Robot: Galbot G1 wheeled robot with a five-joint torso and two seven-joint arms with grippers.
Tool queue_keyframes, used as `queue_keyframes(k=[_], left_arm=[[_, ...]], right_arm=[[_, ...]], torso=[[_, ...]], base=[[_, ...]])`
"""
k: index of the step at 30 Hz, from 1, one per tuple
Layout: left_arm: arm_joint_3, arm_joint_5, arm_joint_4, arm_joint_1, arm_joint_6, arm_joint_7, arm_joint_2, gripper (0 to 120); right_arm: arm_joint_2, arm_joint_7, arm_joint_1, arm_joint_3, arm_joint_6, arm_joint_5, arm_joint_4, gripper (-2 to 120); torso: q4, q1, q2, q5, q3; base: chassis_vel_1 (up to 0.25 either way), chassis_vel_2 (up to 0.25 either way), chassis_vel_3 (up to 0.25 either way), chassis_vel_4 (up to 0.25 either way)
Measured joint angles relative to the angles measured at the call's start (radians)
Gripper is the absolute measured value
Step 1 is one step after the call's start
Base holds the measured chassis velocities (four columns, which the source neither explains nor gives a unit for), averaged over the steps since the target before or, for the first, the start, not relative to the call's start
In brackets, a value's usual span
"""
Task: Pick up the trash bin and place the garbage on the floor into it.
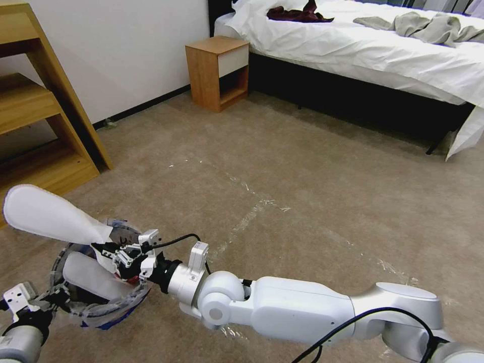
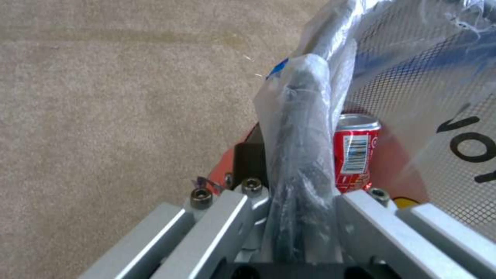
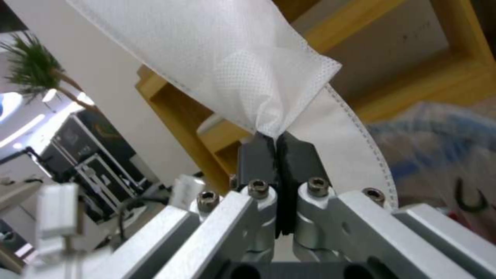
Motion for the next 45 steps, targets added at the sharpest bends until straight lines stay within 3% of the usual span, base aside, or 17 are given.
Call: queue_keyframes(k=[45], left_arm=[[0.01, 0.009, 0.001, -0.001, -0.011, 0.008, -0.02, 1]], right_arm=[[0.054, 0.0, -0.018, -0.088, 0.019, -0.061, -0.145, 0]], torso=[[0.0, 0.0, 0.0, -0.0001, 0.0]], base=[[0.0, 0.0, 0.0, 0.0]])
